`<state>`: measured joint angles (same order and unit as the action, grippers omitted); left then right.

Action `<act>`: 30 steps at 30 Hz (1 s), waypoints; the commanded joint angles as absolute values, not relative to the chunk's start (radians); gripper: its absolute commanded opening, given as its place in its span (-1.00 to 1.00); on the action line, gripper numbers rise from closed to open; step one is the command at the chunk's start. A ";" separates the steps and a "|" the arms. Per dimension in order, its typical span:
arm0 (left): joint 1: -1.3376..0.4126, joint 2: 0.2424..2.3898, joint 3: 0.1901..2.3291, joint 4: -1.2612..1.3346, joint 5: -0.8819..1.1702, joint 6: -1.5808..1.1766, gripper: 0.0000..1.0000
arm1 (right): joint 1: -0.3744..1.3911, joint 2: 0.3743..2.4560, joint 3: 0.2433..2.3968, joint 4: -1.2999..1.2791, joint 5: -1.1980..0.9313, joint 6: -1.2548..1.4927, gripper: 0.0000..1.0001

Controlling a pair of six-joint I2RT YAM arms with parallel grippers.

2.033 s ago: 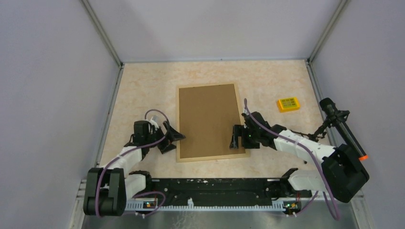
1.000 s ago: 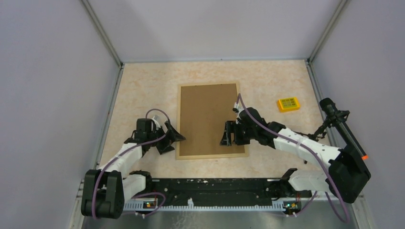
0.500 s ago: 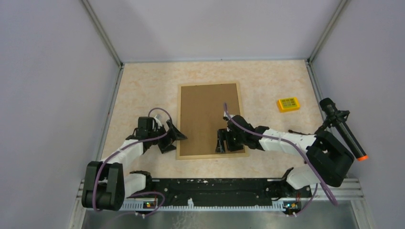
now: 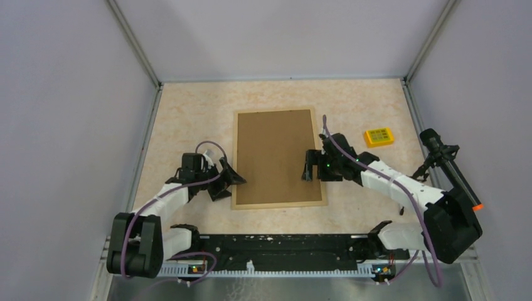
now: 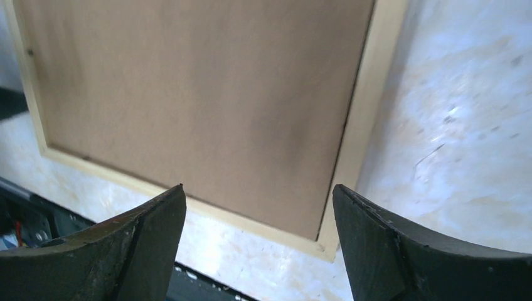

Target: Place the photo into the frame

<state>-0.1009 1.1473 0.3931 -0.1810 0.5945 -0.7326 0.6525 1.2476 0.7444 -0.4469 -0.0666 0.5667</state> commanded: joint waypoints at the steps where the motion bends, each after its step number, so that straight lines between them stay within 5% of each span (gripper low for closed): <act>1: -0.106 1.142 0.424 -0.198 0.517 -0.659 0.97 | 0.513 1.289 0.822 -0.381 -0.150 0.494 0.71; 9: -0.101 1.330 0.551 -0.122 0.488 -0.636 0.97 | 0.329 1.469 0.870 -0.181 -0.423 0.430 0.47; 17: -0.092 1.506 0.646 -0.062 0.530 -0.610 0.97 | 0.296 1.596 0.916 -0.144 -0.458 0.394 0.26; 26: -0.089 1.599 0.655 -0.024 0.597 -0.602 0.98 | 0.290 1.690 0.900 -0.102 -0.494 0.407 0.26; 30: -0.090 1.648 0.635 0.044 0.678 -0.628 0.97 | 0.286 1.725 0.860 0.113 -0.771 0.529 0.26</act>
